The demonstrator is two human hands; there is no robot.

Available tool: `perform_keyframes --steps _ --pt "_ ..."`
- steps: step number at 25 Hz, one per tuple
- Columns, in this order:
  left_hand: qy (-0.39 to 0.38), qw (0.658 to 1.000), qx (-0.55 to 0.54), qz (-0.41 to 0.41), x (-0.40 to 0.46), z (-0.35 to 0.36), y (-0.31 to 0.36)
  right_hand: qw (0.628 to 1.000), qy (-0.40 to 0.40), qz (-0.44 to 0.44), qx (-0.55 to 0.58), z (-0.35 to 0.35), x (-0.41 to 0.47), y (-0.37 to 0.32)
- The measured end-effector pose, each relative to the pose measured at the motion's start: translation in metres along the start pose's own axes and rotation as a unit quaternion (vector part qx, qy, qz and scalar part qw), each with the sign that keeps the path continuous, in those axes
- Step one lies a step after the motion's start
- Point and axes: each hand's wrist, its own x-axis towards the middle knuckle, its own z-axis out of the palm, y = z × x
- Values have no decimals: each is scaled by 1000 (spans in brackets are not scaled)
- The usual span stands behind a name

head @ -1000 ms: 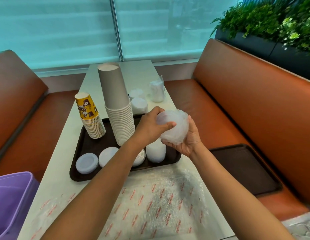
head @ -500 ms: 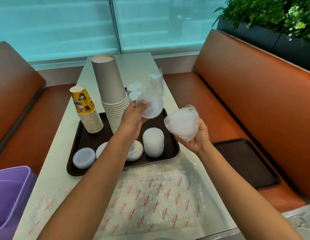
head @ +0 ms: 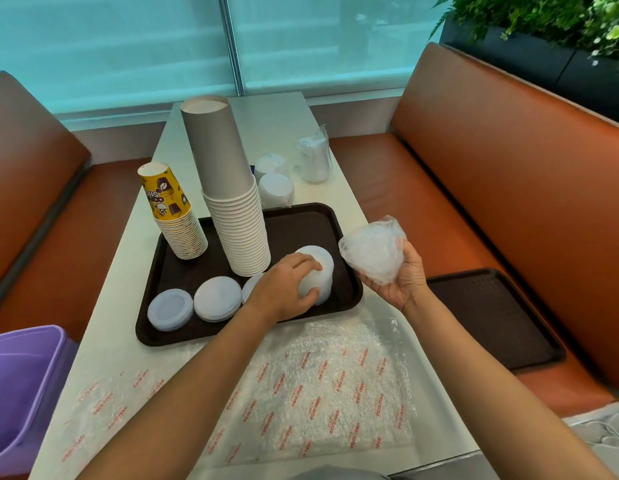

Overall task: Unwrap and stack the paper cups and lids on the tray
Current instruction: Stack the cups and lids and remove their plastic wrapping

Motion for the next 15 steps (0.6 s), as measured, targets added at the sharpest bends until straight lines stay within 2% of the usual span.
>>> perform_keyframes --steps 3,4,5,7,10,12,15 --pt "46 997 56 35 5 0 -2 1000 -8 4 -1 0 -1 1" --pt "47 996 74 24 10 -3 0 1000 -12 1 -6 1 -1 1" --pt "19 997 79 -5 16 -9 4 1000 -11 -1 -11 1 -2 1" --pt "-83 990 89 -69 35 -17 9 1000 -3 0 -15 0 -3 1" --pt "-199 971 101 -84 52 -19 9 1000 1 3 -16 -1 -4 -1" --pt "-225 967 73 -98 57 -13 4 1000 -5 6 -23 -1 -5 -3" --pt "-202 971 64 -110 56 -7 6 1000 -17 16 -17 -2 -7 -6"
